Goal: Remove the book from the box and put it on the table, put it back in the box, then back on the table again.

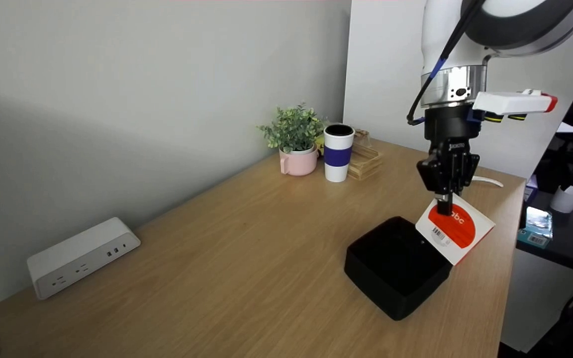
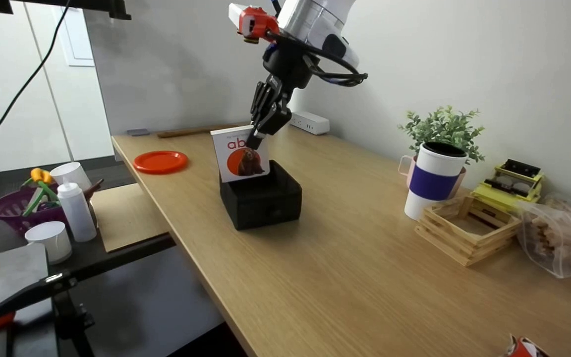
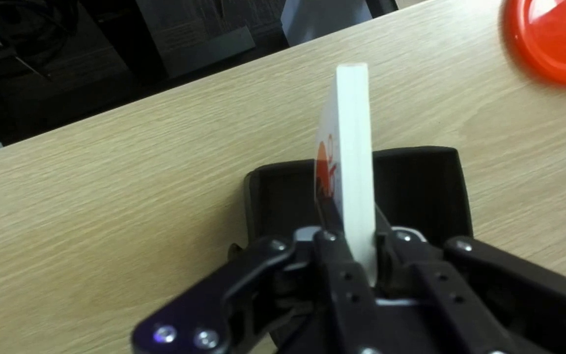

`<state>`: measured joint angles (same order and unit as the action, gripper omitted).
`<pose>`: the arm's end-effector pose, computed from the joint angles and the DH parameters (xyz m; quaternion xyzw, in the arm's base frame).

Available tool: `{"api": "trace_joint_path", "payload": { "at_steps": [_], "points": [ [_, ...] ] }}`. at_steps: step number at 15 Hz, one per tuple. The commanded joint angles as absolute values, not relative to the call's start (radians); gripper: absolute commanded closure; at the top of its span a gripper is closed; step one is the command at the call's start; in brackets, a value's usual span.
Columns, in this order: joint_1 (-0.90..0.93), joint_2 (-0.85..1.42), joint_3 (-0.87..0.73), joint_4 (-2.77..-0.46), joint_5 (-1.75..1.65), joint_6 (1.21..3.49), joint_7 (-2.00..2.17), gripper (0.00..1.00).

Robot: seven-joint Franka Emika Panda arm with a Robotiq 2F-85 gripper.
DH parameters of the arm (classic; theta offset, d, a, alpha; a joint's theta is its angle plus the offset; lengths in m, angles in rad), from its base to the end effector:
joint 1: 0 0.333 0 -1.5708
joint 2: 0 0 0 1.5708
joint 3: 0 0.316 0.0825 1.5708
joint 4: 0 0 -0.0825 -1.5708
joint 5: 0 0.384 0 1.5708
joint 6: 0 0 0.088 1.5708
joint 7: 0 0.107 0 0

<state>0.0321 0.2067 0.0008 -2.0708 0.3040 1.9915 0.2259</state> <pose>0.5464 0.0365 0.3134 -0.9660 0.1748 0.1562 0.1088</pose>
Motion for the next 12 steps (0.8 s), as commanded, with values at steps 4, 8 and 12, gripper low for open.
{"api": "trace_joint_path", "payload": {
  "at_steps": [4, 8, 12],
  "points": [
    [0.017, 0.224, -0.010, -2.010, 0.212, 1.947, 0.178, 0.96],
    [0.009, 0.256, -0.005, -1.974, 0.224, 1.947, 0.110, 0.96],
    [-0.005, 0.298, 0.001, -1.938, 0.255, 1.955, 0.019, 0.96]
  ]
}}
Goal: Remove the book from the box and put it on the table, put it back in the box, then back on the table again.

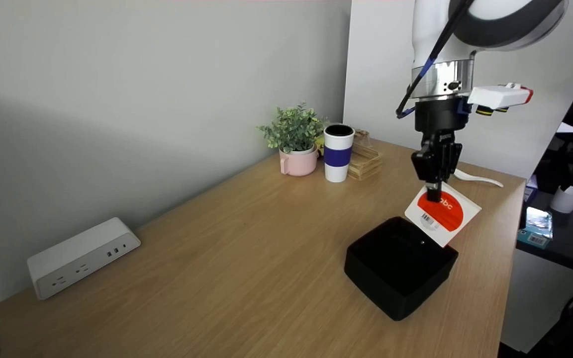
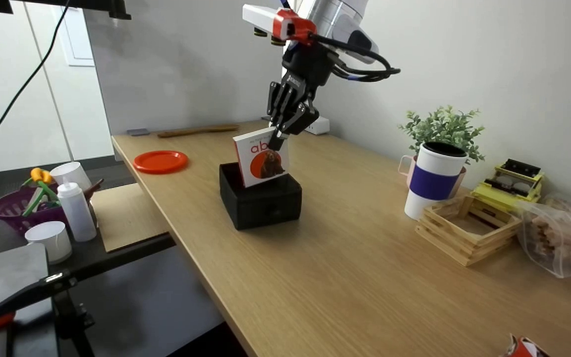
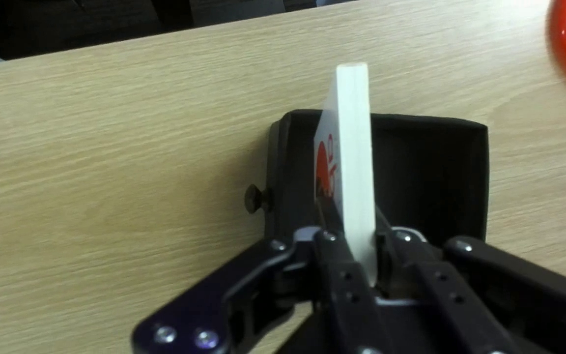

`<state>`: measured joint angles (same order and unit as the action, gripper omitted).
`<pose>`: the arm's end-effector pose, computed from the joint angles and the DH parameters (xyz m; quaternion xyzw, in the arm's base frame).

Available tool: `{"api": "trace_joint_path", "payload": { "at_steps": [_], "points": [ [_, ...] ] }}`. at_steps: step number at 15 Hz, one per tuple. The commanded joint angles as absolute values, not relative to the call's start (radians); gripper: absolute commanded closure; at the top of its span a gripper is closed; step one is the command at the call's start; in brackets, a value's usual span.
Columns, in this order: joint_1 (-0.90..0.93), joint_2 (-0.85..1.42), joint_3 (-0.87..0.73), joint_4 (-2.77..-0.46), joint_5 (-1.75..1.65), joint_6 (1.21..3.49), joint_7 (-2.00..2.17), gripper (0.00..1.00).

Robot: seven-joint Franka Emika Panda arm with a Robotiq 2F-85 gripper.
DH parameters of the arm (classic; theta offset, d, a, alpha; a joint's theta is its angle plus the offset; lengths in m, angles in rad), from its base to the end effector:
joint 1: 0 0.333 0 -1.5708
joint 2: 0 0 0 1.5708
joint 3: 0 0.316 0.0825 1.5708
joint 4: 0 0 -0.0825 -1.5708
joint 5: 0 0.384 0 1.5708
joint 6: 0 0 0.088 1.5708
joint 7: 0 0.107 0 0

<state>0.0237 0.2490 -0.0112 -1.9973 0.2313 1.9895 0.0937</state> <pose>0.5678 0.0215 0.3186 -0.9820 0.1000 0.1321 0.0903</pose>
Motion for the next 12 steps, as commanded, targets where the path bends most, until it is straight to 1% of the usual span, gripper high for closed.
{"api": "trace_joint_path", "payload": {
  "at_steps": [1, 6, 12],
  "points": [
    [-0.009, 0.314, 0.002, -1.926, 0.264, 1.955, 0.000, 0.96],
    [-0.025, 0.380, 0.008, -1.872, 0.293, 1.941, -0.056, 0.96],
    [-0.030, 0.410, 0.014, -1.867, 0.325, 1.952, -0.051, 0.96]
  ]
}}
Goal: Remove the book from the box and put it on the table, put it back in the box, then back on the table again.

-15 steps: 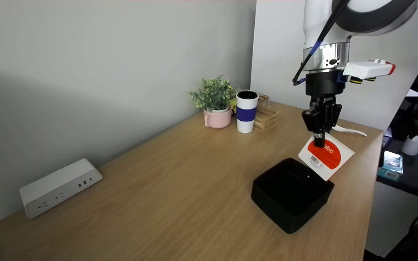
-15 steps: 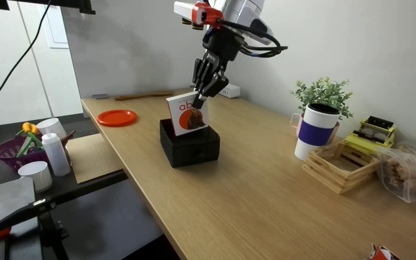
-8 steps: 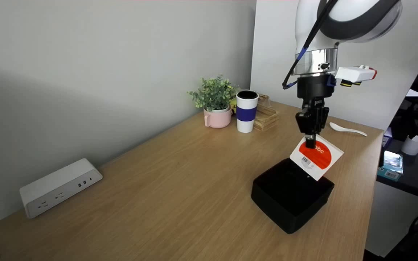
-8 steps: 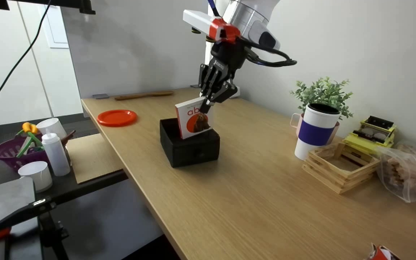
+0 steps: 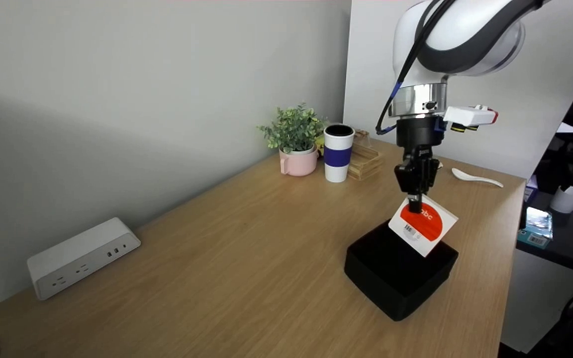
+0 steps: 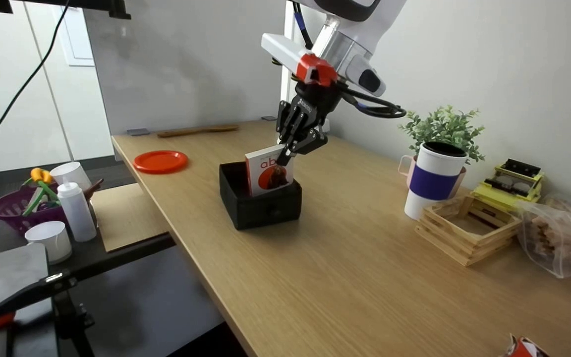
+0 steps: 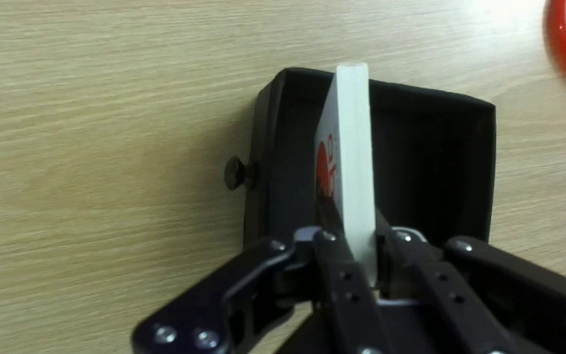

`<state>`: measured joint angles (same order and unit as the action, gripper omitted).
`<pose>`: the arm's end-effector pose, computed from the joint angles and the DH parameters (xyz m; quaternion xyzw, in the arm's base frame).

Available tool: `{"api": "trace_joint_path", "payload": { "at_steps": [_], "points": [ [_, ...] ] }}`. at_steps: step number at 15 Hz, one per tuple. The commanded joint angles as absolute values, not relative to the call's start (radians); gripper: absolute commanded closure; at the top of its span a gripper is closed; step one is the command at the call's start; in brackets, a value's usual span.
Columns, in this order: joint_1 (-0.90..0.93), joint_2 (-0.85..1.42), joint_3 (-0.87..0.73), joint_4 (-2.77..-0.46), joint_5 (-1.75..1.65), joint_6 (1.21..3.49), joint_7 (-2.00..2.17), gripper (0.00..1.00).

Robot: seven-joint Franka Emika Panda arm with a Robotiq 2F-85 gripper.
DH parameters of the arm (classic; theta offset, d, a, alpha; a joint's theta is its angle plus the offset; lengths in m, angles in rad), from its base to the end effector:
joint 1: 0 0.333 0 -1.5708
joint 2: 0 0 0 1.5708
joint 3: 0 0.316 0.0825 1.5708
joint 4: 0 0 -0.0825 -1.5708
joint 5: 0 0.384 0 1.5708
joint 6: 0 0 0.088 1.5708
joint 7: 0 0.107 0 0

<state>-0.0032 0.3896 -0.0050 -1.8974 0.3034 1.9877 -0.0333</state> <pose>0.5947 0.0138 0.2780 -0.9785 0.0688 0.1447 0.1296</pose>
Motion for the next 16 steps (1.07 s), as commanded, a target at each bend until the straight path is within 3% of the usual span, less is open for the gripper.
{"api": "trace_joint_path", "payload": {
  "at_steps": [1, 16],
  "points": [
    [-0.029, 0.405, 0.015, -1.873, 0.331, 1.950, -0.046, 0.96],
    [-0.064, 0.470, 0.004, -1.858, 0.373, 1.908, -0.007, 0.96]
  ]
}}
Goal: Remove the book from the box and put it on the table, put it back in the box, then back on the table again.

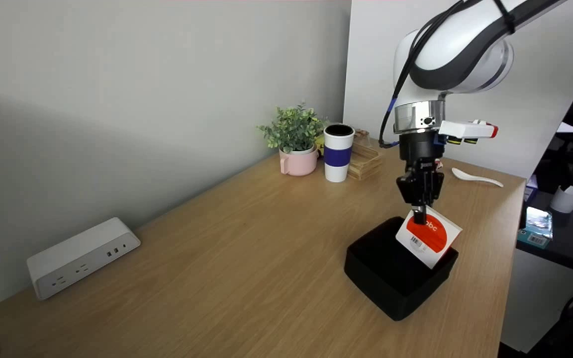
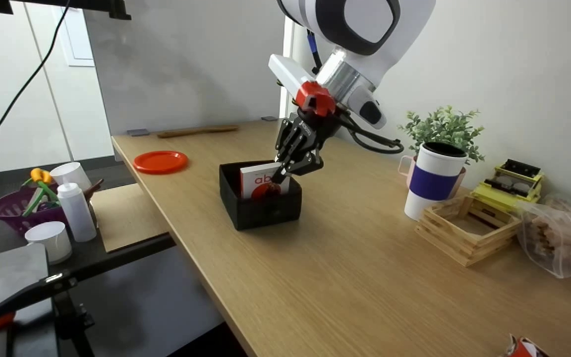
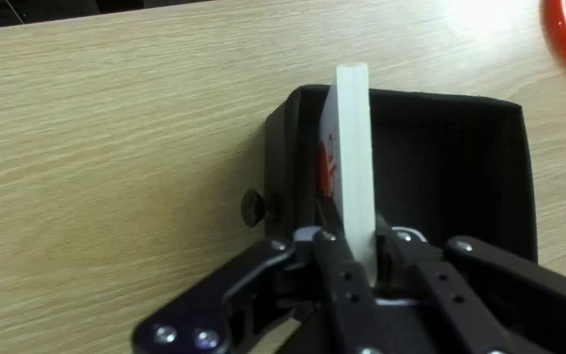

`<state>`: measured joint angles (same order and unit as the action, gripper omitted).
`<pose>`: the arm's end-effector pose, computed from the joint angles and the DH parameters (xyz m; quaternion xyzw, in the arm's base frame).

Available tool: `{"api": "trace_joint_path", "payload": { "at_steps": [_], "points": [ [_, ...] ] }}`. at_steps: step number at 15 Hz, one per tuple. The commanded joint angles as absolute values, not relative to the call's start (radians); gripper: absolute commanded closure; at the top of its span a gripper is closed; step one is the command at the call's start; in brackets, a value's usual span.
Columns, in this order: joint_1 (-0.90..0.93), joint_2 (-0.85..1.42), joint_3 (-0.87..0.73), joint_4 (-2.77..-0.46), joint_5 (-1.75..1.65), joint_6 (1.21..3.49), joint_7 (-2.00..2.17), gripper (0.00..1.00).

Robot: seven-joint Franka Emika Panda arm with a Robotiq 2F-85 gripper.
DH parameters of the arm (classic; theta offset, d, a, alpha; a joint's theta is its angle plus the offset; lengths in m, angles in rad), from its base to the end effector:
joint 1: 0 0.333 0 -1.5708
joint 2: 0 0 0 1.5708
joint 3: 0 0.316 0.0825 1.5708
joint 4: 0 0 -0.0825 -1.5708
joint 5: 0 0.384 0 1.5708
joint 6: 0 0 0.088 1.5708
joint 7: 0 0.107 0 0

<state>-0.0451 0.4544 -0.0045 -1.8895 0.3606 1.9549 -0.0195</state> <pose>0.5895 -0.0058 0.2422 -0.9638 0.1126 0.1848 0.1556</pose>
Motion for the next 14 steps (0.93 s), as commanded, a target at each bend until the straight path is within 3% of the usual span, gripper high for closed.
{"api": "trace_joint_path", "payload": {
  "at_steps": [1, 5, 6, 7, 14],
  "points": [
    [-0.065, 0.472, 0.004, -1.856, 0.373, 1.907, -0.005, 0.96],
    [-0.065, 0.473, 0.005, -1.851, 0.374, 1.904, 0.001, 0.96],
    [-0.065, 0.473, 0.005, -1.851, 0.374, 1.903, 0.002, 0.74],
    [-0.065, 0.473, 0.005, -1.850, 0.375, 1.903, 0.004, 0.60],
    [-0.062, 0.463, 0.006, -1.851, 0.379, 1.905, 0.011, 0.12]
  ]
}}
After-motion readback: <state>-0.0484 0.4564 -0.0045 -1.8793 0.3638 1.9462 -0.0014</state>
